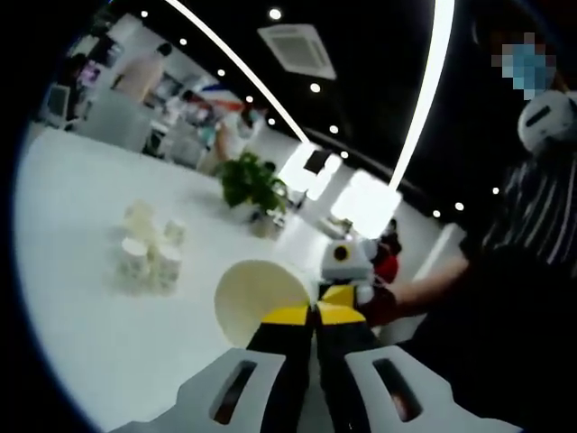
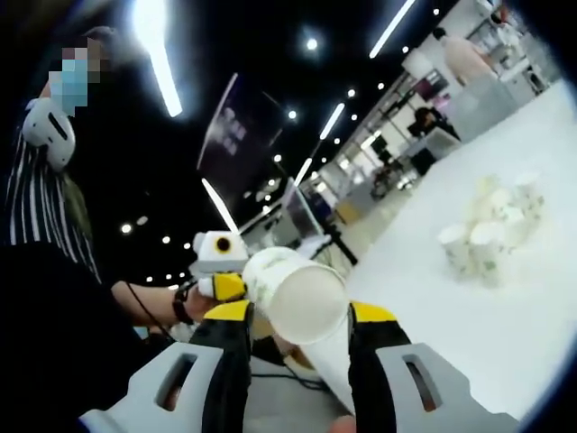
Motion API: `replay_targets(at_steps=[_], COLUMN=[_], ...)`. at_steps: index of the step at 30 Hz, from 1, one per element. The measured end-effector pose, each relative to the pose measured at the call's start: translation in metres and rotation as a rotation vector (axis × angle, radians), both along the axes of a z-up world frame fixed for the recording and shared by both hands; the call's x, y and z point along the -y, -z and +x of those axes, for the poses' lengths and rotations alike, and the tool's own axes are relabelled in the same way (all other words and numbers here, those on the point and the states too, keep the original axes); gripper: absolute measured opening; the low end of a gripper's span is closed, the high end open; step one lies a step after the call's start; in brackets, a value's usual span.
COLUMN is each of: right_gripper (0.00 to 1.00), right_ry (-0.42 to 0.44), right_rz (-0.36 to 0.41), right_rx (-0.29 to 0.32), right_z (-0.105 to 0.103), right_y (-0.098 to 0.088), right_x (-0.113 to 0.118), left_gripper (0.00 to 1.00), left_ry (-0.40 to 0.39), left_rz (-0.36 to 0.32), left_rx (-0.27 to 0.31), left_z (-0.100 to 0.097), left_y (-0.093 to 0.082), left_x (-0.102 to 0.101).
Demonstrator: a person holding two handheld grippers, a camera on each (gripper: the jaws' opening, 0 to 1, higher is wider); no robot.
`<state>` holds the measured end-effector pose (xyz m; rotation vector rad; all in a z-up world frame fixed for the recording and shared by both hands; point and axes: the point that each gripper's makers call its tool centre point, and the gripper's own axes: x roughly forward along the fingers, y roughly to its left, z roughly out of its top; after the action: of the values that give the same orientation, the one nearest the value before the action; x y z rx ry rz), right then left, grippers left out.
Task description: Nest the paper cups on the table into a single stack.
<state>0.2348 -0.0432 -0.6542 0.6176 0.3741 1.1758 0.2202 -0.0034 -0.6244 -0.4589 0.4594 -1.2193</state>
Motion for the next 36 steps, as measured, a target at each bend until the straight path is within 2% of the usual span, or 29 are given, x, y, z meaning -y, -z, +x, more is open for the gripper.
replay_targets(at_steps=[9,15,29,36], right_gripper=[0.4,0.45,0.57,0.61], right_ry=[0.014,0.035,0.175,0.196], right_rz=[-0.004,-0.044,-0.127,-0.2], right_rx=[0.014,0.03,0.052,0.091], right_z=[0.002,0.005,0.039,0.044], right_y=[-0.001,0.004,0.01,0.016], right_x=[0.003,0.008,0.053,0.062], left_gripper=[0.0,0.0,0.0,0.0], left_ry=[-0.005,-0.008,-0.008,-0.006], left_rz=[0.009,0.014,0.022,0.04], left_rx=[-0.003,-0.002,-0.014,-0.021], left_z=[0.0,0.001,0.004,0.005], left_y=[0.0,0.001,0.004,0.008], left_x=[-0.002,-0.004,-0.007,-0.008])
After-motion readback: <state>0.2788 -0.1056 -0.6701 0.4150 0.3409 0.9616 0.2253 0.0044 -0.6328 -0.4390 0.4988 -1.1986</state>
